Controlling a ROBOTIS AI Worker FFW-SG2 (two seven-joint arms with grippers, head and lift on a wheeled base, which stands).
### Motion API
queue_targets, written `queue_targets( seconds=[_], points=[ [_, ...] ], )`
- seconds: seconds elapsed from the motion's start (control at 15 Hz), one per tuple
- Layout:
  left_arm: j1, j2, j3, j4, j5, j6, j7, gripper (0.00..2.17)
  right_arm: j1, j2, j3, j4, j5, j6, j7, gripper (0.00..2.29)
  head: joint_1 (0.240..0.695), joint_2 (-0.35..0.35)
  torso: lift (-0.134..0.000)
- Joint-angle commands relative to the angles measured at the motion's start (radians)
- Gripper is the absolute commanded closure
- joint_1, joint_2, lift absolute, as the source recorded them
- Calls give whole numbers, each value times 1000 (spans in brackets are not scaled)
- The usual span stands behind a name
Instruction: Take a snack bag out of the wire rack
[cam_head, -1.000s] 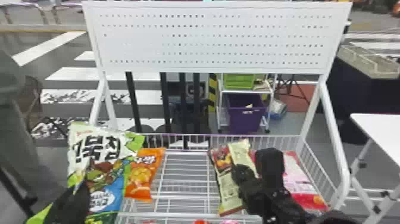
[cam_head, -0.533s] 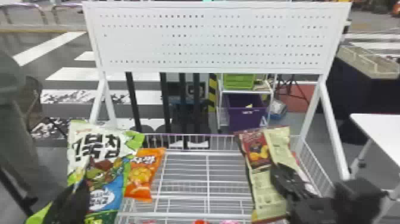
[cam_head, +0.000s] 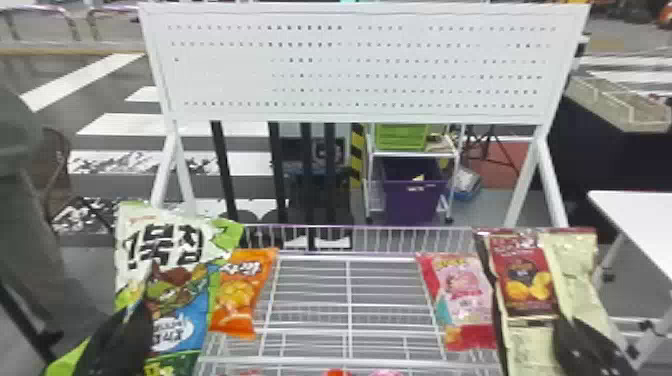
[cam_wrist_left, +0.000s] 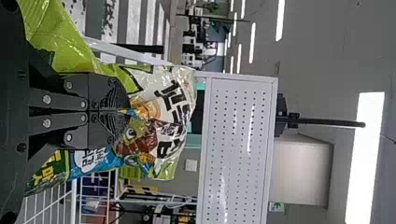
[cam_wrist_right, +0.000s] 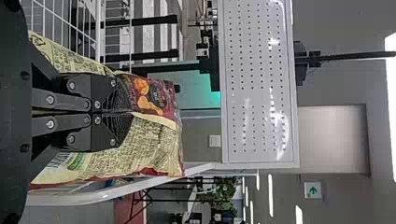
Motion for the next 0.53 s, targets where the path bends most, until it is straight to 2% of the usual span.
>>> queue_targets(
  seconds=[0.0, 0.47],
  points=[
    [-2, 0, 1, 0, 0, 0, 0, 2142, 38, 16, -6, 0, 12, -53, 0, 2253, 499, 0, 0],
    [0, 0, -1, 0, 0, 0, 2, 2142, 52, 22, -6, -14, 20, -59, 0, 2253, 499, 0, 0]
  ],
)
